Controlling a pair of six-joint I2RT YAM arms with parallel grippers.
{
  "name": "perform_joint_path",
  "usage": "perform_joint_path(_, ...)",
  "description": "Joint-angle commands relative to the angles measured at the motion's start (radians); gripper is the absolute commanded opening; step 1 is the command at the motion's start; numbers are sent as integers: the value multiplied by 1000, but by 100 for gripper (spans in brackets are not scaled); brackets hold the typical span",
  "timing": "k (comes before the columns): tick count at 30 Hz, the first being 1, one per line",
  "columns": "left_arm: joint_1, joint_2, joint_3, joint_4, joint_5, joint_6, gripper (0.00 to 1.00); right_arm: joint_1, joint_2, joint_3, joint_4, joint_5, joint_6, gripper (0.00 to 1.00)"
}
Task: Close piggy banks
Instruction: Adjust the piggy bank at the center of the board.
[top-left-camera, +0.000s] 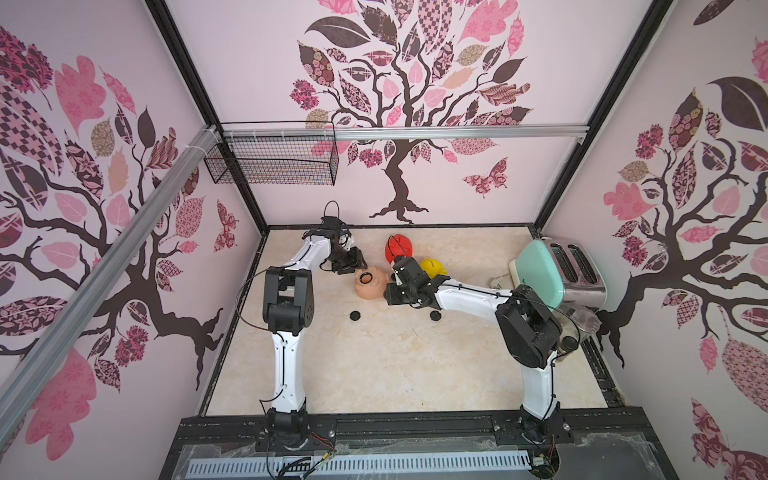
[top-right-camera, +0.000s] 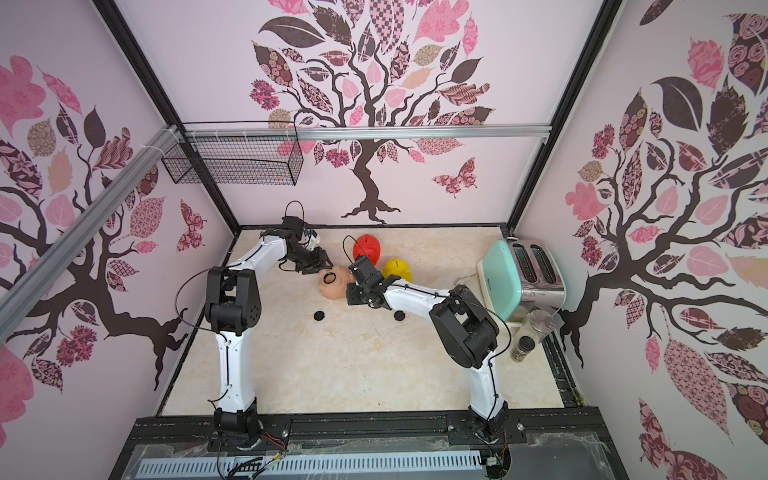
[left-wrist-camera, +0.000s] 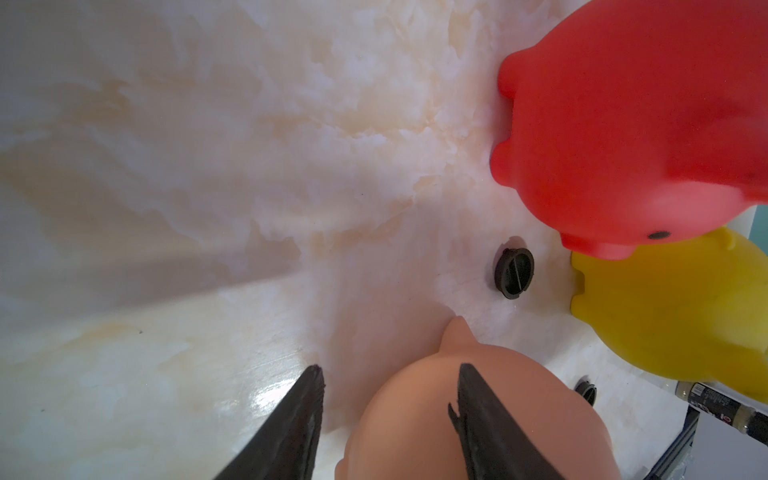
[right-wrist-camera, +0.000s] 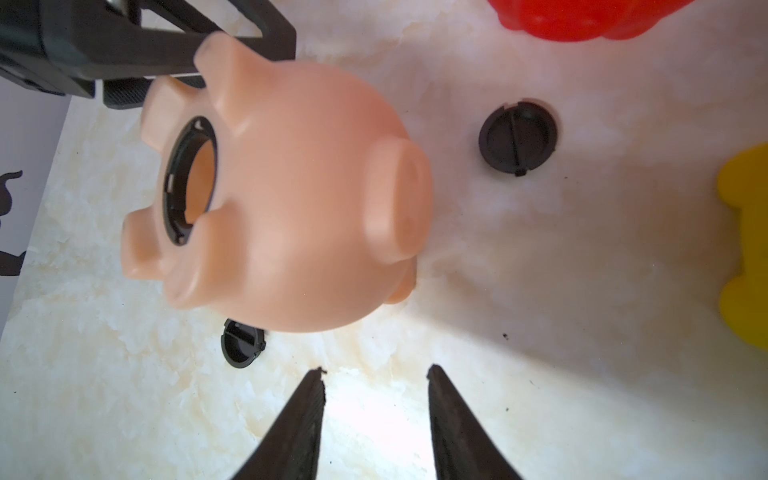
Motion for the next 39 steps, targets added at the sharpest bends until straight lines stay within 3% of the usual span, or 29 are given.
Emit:
perform_joint_path(1,4,-42,4,-13,-19,5,54,-1,-30,-3,-22,-8,-5,44)
perform_joint_path(39,13,-67,-54,-49,-57,-6,56,-1,113,149,-72,-1,10,46)
